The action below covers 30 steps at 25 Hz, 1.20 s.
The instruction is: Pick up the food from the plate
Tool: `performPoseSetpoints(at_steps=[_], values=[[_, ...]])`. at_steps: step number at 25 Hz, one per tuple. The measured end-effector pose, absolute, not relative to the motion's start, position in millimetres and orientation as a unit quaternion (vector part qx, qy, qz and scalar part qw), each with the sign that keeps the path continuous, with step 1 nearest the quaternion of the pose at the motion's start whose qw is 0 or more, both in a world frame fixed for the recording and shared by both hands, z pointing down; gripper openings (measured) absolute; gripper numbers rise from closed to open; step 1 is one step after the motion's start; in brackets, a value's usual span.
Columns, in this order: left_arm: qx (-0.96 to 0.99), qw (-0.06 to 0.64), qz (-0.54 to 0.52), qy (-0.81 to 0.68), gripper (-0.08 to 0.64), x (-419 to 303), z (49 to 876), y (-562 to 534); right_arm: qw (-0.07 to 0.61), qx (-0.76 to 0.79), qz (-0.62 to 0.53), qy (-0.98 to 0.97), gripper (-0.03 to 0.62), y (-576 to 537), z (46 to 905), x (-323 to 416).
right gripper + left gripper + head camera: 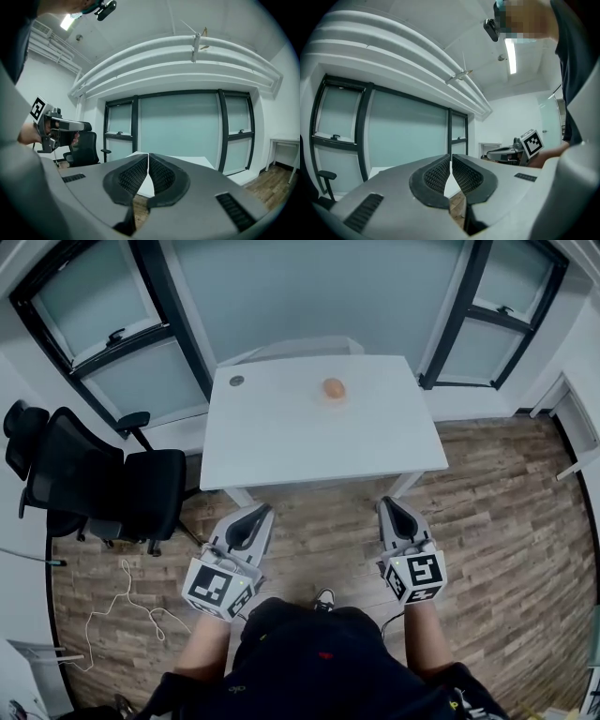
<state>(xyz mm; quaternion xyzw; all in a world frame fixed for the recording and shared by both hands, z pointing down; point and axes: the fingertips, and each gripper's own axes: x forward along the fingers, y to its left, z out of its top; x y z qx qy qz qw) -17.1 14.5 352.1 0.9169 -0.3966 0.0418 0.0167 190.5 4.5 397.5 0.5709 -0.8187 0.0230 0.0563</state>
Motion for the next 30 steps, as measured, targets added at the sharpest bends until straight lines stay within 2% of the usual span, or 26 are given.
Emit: performPoseSetpoints(at_steps=[6, 13, 22, 30], values=[[0.919, 0.015, 0.058, -0.389, 0.034, 8.4, 355.7, -14.3, 0.053, 0.550, 0.027, -0.833, 0.025, -20.2, 407.0, 200.6], [0.928, 0.020, 0.061, -0.368, 0.034, 34.2, 372.0, -63.8, 0.083, 0.558, 0.012, -0.826, 0.025, -66.6, 428.7, 216.5], [0.934, 0.030, 0.058, -0.350, 0.034, 45.8, 384.4, -187.8, 0.119, 0.571, 0.001, -0.812, 0.025, -180.3, 434.6, 227.7], [0.935, 0.050, 0.076, -0.343, 0.034, 19.0, 402.7, -326.1, 0.156, 0.573, 0.010, -0.805, 0.025, -310.0, 447.1, 205.6]])
